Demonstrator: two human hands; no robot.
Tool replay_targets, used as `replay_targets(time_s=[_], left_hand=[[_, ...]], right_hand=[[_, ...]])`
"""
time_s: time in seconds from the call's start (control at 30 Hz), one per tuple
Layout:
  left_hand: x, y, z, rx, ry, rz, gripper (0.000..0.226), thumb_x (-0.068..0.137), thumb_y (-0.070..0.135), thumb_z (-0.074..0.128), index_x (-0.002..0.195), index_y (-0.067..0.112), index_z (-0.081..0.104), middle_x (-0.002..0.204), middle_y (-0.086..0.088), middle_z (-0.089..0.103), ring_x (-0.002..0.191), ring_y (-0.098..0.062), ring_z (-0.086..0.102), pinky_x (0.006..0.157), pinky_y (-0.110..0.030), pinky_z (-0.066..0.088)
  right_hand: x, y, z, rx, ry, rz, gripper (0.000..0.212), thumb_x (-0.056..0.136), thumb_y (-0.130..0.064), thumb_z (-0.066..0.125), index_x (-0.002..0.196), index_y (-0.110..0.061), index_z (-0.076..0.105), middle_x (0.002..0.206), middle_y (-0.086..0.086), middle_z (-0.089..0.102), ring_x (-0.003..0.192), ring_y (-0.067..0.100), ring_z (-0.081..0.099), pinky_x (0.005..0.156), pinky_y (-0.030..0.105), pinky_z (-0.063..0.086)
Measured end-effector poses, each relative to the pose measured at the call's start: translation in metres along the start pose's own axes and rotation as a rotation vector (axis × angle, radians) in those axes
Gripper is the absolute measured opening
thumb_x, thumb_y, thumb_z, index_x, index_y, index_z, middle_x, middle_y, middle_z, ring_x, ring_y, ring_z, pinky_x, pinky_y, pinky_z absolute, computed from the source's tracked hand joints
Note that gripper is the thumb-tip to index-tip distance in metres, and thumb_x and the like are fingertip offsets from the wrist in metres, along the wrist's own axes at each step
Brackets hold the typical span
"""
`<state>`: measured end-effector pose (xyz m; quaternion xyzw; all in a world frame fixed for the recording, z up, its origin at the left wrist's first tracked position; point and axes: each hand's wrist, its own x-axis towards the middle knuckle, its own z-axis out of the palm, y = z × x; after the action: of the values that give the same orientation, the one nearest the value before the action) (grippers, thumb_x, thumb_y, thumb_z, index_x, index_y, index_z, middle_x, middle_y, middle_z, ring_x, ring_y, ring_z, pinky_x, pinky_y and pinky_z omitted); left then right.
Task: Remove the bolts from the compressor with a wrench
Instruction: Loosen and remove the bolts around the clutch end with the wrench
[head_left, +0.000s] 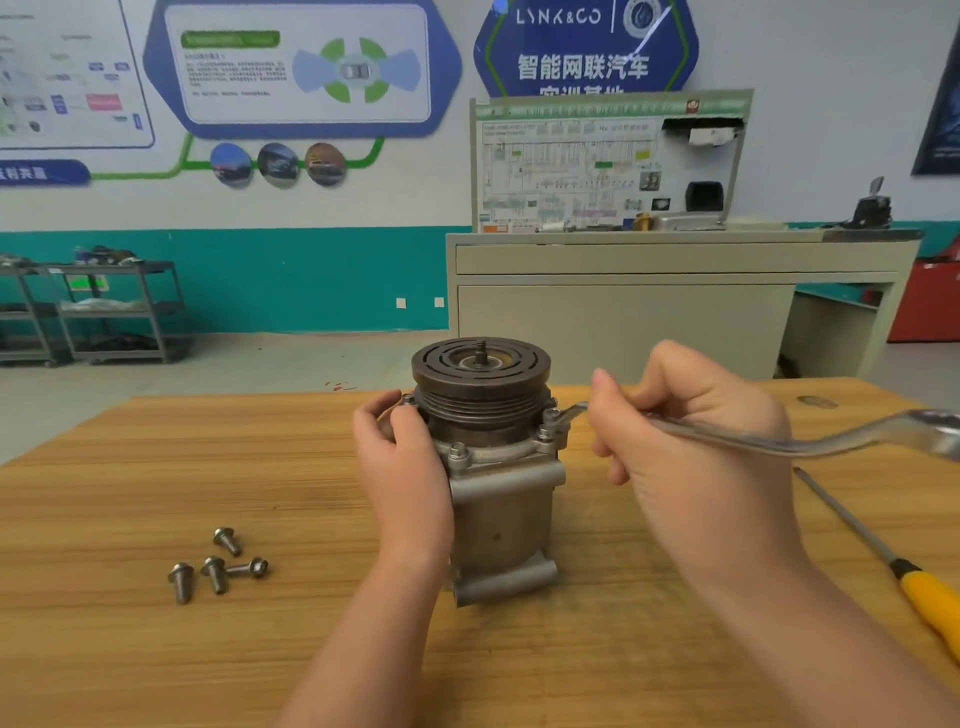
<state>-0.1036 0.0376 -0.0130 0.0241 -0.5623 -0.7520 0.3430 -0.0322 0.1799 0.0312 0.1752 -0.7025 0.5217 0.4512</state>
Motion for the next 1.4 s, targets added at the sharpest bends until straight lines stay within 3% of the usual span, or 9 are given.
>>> replay_targets(time_s=[0.17,0.4,0.53,0.67,0.9,1.03,1.1,1.23,1.4], left_hand=[[0.000,0.000,-0.002,-0.014,-0.027,-0.019,0.016,0.099,0.013,0.041,0.101,0.025,0.052,0.063,0.016,0.058,0.050,0.012,0.047,0.047,-0.007,0.038],[-0.002,0.003,-0.001,-0.010,-0.012,-0.030,0.017,0.100,0.017,0.043,0.102,0.032,0.050,0.100,0.004,0.062,0.067,0.013,0.056,0.058,-0.007,0.045],[-0.007,0.013,-0.005,0.165,-0.022,0.298,0.023,0.096,0.026,0.043,0.119,0.031,0.047,0.135,0.003,0.050,0.124,-0.010,0.049,0.106,-0.034,0.040],[-0.020,0.028,-0.002,0.284,-0.269,0.626,0.048,0.084,0.025,0.049,0.131,0.027,0.040,0.148,0.006,0.035,0.141,-0.007,0.029,0.115,-0.027,0.023],[-0.010,0.043,-0.006,0.688,-0.609,0.494,0.082,0.086,0.045,0.054,0.139,0.053,-0.007,0.161,0.010,-0.015,0.147,-0.005,-0.015,0.121,-0.036,-0.002],[-0.013,0.049,0.011,0.867,-0.535,0.450,0.068,0.091,0.034,0.052,0.120,0.060,-0.003,0.162,0.001,-0.017,0.147,-0.011,-0.016,0.119,-0.038,-0.002],[-0.013,0.045,0.013,0.845,-0.465,0.409,0.075,0.093,0.026,0.057,0.134,0.053,0.001,0.163,-0.002,-0.013,0.149,-0.016,-0.011,0.117,-0.038,0.000],[-0.024,0.033,0.006,0.750,-0.389,0.459,0.089,0.078,0.045,0.053,0.154,0.025,0.012,0.163,-0.007,0.001,0.150,-0.022,0.002,0.117,-0.043,0.007],[-0.022,0.023,0.005,0.784,-0.348,0.546,0.110,0.064,0.059,0.078,0.147,0.041,0.009,0.161,0.000,0.005,0.148,-0.015,0.006,0.114,-0.037,0.009]], right_hand=[[-0.012,0.002,0.006,-0.193,0.021,-0.010,0.037,0.086,-0.023,0.060,0.057,-0.010,0.041,0.051,0.009,0.049,0.046,0.025,0.047,0.047,0.041,0.039],[-0.012,-0.012,0.018,-0.318,-0.032,-0.157,0.054,0.087,-0.007,0.061,0.060,-0.032,0.022,0.050,-0.010,0.024,0.050,0.009,0.031,0.044,0.021,0.024],[-0.015,-0.009,0.012,-0.246,-0.061,-0.059,0.046,0.088,-0.005,0.064,0.057,-0.016,0.031,0.055,0.004,0.034,0.049,0.008,0.031,0.045,0.020,0.024],[-0.012,-0.016,0.016,-0.293,-0.126,-0.118,0.052,0.088,-0.008,0.062,0.058,-0.030,0.026,0.049,-0.009,0.037,0.048,0.004,0.038,0.043,0.010,0.026],[-0.001,-0.026,0.018,-0.515,-0.283,-0.175,0.051,0.090,-0.012,0.061,0.059,-0.029,0.024,0.048,-0.010,0.029,0.044,0.009,0.034,0.043,0.018,0.024],[-0.021,-0.036,0.029,-0.784,-0.412,-0.219,0.033,0.067,-0.006,0.077,0.066,-0.022,0.048,0.048,0.001,0.045,0.045,0.019,0.025,0.042,0.024,0.019],[-0.023,-0.036,0.032,-0.808,-0.381,-0.213,0.033,0.064,-0.005,0.078,0.067,-0.021,0.050,0.049,0.002,0.049,0.045,0.020,0.024,0.040,0.022,0.012],[-0.013,-0.021,0.011,-0.439,-0.332,-0.033,0.032,0.078,-0.018,0.056,0.061,-0.022,0.030,0.053,-0.008,0.046,0.047,0.009,0.037,0.044,0.022,0.026],[0.012,0.015,-0.024,0.300,-0.314,0.476,0.031,0.080,-0.011,0.074,0.065,-0.020,0.049,0.053,0.003,0.060,0.041,0.010,0.050,0.039,0.017,0.037]])
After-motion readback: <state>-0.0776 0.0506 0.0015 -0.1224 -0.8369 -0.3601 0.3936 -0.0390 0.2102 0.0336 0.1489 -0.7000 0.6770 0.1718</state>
